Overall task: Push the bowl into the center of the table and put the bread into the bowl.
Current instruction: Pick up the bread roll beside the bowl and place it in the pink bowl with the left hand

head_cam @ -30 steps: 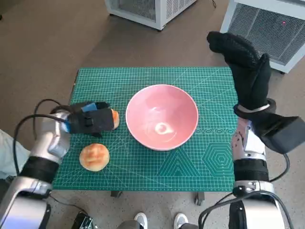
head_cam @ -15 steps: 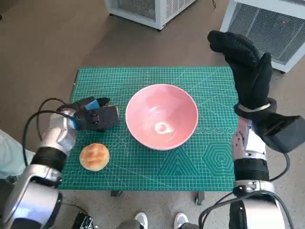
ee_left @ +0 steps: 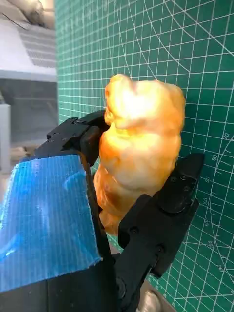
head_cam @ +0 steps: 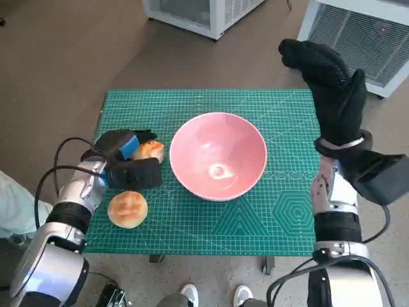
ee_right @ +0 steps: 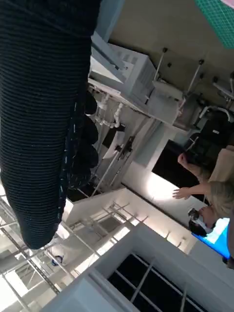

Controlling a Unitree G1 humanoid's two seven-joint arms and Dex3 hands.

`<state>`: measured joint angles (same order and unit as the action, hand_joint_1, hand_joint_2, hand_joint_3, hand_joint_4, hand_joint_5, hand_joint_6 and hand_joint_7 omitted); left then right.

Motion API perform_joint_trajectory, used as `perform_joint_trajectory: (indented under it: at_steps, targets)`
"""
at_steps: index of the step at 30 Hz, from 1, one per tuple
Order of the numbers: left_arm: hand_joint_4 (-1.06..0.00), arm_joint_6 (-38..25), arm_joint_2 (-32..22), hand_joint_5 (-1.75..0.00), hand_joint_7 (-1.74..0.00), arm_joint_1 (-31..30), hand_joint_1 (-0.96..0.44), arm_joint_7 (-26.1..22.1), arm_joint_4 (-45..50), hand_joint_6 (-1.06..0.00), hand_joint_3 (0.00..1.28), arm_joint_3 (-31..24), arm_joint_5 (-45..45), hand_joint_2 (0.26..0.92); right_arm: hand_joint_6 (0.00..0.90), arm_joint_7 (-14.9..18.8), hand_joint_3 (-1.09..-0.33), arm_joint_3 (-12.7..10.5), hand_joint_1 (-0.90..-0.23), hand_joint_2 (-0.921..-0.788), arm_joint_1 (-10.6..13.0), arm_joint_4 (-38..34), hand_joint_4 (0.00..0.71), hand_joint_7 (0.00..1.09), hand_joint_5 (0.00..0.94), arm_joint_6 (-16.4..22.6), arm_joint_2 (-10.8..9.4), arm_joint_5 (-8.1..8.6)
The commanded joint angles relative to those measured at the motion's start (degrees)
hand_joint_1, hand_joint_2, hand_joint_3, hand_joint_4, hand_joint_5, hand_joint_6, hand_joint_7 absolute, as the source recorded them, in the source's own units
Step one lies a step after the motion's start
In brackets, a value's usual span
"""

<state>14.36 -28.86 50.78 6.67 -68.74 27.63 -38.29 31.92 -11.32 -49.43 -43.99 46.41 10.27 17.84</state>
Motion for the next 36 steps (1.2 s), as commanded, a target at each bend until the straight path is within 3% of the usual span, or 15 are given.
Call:
perform_joint_trajectory:
  at_steps: [1, 8, 21, 29, 36]
  targets:
    - [-0.69, 1.33, -1.07, -1.18, -1.07, -0.52, 0.0, -1.49, 0.13, -0.68, 0.05, -0.53, 0.64, 0.919, 0.282, 0.2, -0.681, -0.18, -0.697, -0.921, 1.4, -0.19, 0.212, 0.12, 0.001, -0.75, 0.27, 0.04]
    - [-0.69, 2.49, -2.9, -1.17, -1.12, 0.23, 0.0, -4.19, 5.78, -0.67, 0.05, -4.33, 4.17, 0.92, 0.282, 0.28, -0.682, -0.24, -0.688, -0.921, 1.38, -0.48, 0.212, 0.12, 0.001, -0.71, 0.26, 0.05]
    - [-0.72, 3.18, -5.39, -1.11, -1.15, -2.99, 0.0, -6.05, 31.91, -0.65, 0.04, -14.51, 10.91, 0.92, 0.277, 0.42, -0.684, -0.07, -0.694, -0.921, 1.63, -0.35, 0.208, 0.12, 0.0, -0.74, 0.05, 0.14]
    - [-0.74, -0.42, -2.19, -1.11, -1.14, -3.32, 0.0, -7.09, 45.93, -0.64, 0.04, -16.68, 11.57, 0.92, 0.272, 0.45, -0.681, -0.09, -0.698, -0.921, 1.77, -0.38, 0.209, 0.12, 0.001, -0.57, 0.23, 0.01]
    - [-0.75, -1.4, 3.19, -1.11, -1.12, -2.47, 0.0, -6.83, 51.65, -0.66, 0.03, -13.68, 9.0, 0.92, 0.266, 0.2, -0.683, -0.07, -0.689, -0.921, 1.98, -0.06, 0.21, 0.12, 0.001, -0.21, 0.44, -0.29]
